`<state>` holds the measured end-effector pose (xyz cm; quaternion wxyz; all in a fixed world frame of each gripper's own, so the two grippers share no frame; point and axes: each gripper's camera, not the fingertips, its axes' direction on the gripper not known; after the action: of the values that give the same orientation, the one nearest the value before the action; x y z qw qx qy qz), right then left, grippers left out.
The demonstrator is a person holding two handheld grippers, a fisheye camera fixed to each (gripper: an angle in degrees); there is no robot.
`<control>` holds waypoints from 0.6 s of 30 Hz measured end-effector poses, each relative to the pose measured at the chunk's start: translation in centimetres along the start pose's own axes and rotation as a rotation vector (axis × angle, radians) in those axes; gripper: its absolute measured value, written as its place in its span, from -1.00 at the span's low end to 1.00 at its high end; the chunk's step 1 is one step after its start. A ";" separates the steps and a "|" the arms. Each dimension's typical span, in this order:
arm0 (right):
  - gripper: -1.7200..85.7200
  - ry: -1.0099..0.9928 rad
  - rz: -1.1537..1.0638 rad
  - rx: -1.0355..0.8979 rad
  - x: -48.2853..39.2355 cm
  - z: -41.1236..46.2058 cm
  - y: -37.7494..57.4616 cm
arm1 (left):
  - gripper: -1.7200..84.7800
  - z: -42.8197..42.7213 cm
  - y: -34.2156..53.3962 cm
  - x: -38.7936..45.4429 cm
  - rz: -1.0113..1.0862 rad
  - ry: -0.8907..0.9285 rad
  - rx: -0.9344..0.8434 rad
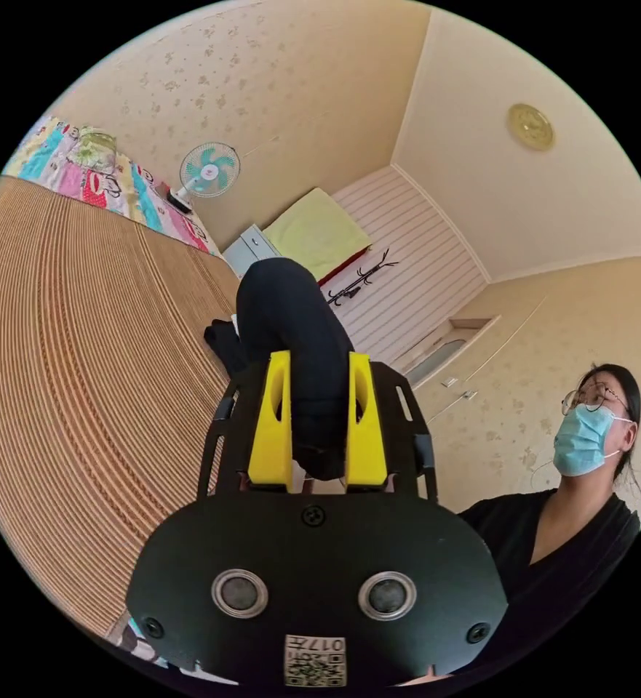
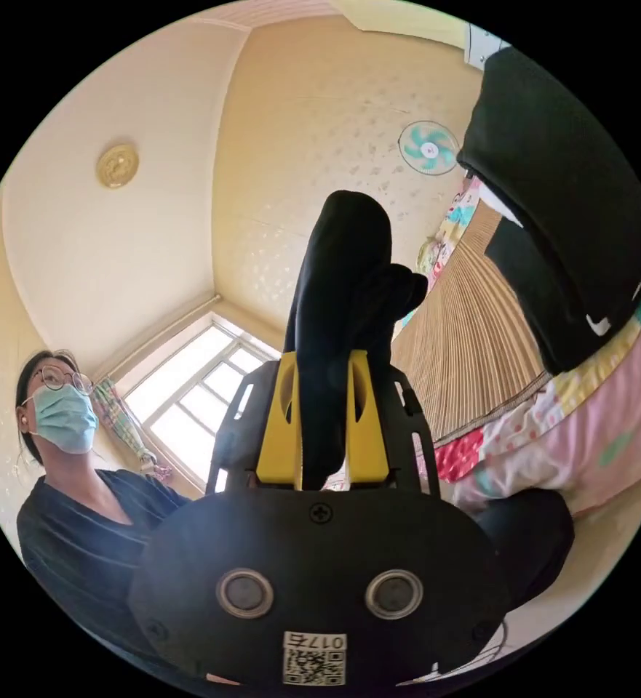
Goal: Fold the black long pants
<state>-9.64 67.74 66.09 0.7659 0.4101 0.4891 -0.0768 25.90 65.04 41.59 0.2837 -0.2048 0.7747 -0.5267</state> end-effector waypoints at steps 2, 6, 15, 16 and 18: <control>-0.74 0.052 -0.043 0.128 -2.4 -2.7 -1.6 | -0.68 8.7 -9.1 3.0 0.086 0.077 -0.104; -0.74 0.222 -0.051 0.479 -4.8 -7.9 -4.0 | -0.64 23.1 -20.1 5.4 0.134 0.072 -0.280; -0.73 0.504 0.196 0.624 7.7 -12.2 -3.5 | -0.65 30.0 -7.7 -3.7 -0.078 -0.171 -0.268; -0.72 0.546 0.180 0.610 7.3 -11.9 -3.4 | -0.65 29.3 -4.8 -4.4 -0.072 -0.200 -0.284; -0.71 0.582 0.164 0.591 7.0 -11.4 -3.2 | -0.65 27.7 -1.1 -5.0 -0.071 -0.238 -0.293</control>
<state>-15.57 75.63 56.54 0.4488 0.6543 0.6078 -0.0337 47.83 48.30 35.89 0.3217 -0.3317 0.7964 -0.3901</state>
